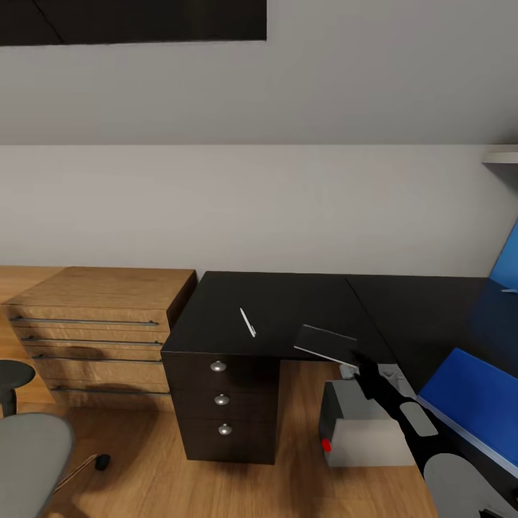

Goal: In the bedroom, organize the workspace by keeping the computer under the desk, ensuring the monitor is on the desk, placing the keyboard on the desk next to the monitor, placing the mouse on the desk next to the keyboard, moving the folder from the swivel chair onto the desk next to the mouse, stacking the notebook on top of the folder with the pen on top of the notebook, and positioning the swivel chair next to the desk.

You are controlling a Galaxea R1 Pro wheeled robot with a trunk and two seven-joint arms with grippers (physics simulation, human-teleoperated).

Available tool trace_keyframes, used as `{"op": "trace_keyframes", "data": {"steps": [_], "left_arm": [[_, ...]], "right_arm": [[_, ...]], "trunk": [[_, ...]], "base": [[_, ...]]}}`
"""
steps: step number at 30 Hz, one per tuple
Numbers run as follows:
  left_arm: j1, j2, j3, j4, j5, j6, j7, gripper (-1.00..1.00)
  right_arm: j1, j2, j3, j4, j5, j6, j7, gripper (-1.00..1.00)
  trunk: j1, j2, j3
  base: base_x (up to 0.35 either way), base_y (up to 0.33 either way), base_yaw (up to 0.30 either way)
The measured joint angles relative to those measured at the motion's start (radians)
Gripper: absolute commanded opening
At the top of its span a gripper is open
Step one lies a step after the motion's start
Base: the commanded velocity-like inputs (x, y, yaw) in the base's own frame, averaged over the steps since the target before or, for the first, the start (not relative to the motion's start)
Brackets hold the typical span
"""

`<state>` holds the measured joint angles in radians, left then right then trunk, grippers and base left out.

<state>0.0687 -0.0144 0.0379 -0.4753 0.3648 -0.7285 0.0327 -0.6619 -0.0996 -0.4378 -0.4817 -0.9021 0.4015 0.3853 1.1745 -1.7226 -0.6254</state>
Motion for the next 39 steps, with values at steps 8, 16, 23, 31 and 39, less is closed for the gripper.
{"op": "trace_keyframes", "data": {"steps": [8,16,23,31,39], "left_arm": [[0.000,0.000,0.000,0.000,0.000,0.000,0.001,1.00],[0.000,0.000,0.000,0.000,0.000,0.000,0.001,1.00],[0.000,0.000,0.000,0.000,0.000,0.000,0.001,1.00],[0.000,0.000,0.000,0.000,-0.001,0.000,-0.002,1.00],[0.000,0.000,-0.001,0.000,-0.002,0.000,-0.002,1.00]], "right_arm": [[0.000,0.000,0.000,-0.001,-0.004,0.001,0.001,-1.00],[0.000,0.000,0.000,-0.001,-0.004,0.000,0.001,-1.00],[0.000,0.000,0.000,-0.001,-0.003,0.000,0.001,-1.00],[0.000,-0.001,0.000,0.000,-0.001,-0.001,0.001,-1.00],[0.000,-0.001,0.000,0.000,0.000,-0.002,0.002,-1.00]], "trunk": [[0.000,0.000,0.000],[0.000,0.000,0.000],[0.000,0.000,0.000],[-0.011,0.021,0.009],[-0.042,0.077,0.034]], "base": [[0.000,0.000,0.000],[0.000,0.000,0.000],[0.000,0.000,0.000],[0.000,0.000,0.000],[0.000,0.000,0.000]]}}
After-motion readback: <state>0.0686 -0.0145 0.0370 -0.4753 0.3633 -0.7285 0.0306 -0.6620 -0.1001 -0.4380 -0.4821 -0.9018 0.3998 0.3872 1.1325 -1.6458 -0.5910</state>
